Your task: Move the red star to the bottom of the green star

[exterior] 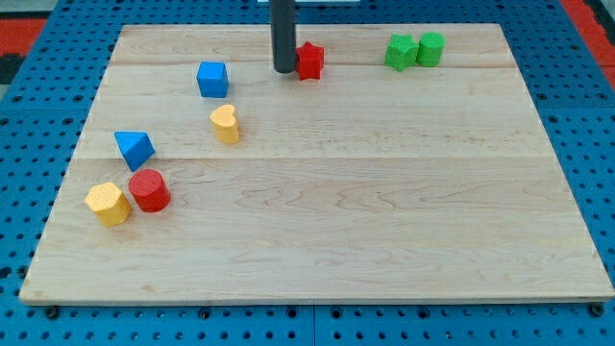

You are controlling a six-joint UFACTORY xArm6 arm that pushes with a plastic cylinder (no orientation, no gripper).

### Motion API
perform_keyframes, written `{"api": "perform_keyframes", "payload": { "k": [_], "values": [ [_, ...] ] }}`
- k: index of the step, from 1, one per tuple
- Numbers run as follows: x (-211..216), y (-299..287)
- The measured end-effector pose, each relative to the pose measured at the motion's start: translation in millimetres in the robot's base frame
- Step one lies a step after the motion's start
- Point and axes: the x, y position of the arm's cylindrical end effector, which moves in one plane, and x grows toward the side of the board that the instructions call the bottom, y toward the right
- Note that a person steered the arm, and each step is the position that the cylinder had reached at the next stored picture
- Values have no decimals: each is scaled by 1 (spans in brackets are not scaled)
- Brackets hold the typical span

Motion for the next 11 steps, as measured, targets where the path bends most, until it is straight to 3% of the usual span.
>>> {"api": "perform_keyframes", "payload": {
  "k": [1, 3, 5, 7, 9, 10, 11],
  "values": [
    [-9, 2],
    [-21, 133],
    [2, 83],
    [42, 71],
    [35, 187],
    [53, 202],
    [127, 157]
  ]
}}
